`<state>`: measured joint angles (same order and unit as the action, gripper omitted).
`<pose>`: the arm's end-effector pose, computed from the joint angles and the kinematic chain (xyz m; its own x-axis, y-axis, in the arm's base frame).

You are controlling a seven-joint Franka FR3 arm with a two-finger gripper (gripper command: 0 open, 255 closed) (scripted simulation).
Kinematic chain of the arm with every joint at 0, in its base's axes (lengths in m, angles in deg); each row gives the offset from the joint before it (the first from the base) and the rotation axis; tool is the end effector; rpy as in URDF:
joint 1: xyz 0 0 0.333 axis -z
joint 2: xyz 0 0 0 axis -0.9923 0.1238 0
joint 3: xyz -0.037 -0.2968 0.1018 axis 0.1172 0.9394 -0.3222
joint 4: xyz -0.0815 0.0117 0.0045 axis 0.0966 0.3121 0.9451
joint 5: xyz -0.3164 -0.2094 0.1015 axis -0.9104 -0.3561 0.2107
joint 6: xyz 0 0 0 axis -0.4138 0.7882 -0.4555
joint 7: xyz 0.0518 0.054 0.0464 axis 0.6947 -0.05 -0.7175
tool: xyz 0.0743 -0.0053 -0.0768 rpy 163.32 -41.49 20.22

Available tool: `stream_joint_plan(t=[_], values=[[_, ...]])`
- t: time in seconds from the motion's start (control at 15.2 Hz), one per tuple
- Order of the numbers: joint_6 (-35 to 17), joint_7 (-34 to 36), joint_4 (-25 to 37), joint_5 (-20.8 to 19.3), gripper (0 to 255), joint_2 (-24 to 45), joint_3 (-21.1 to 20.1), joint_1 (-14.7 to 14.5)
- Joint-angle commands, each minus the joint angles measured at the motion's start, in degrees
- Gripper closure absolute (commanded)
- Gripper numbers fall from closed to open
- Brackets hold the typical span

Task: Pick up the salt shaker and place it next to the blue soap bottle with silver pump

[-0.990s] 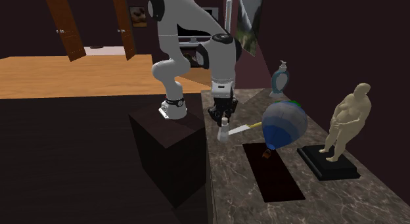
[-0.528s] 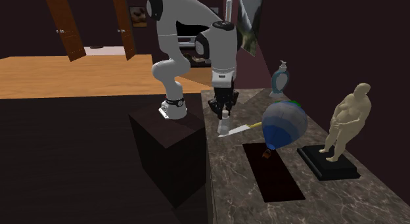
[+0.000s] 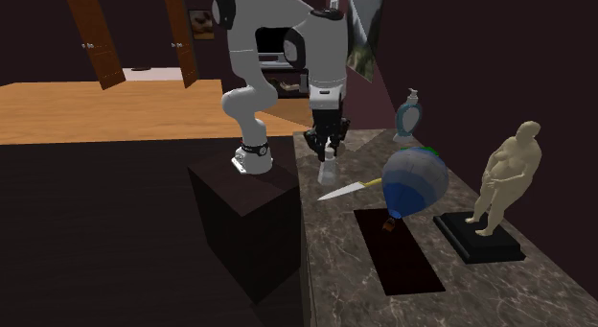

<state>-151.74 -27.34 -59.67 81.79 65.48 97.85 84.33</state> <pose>0.5093 -0.1101 0.4691 0.9851 -0.1701 -0.0244 -0.1717 -0.9803 -0.0974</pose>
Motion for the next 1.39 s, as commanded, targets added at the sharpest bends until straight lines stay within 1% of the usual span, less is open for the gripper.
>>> stream_joint_plan(t=[0.0,0.66,1.32], values=[[1.6,0.1,1.1,-0.1,255,-0.4,0.0,0.0],[9.1,0.9,7.8,-0.5,255,-1.4,-0.1,0.0],[16.9,1.5,15.8,-0.5,255,-1.1,-0.1,0.0]])
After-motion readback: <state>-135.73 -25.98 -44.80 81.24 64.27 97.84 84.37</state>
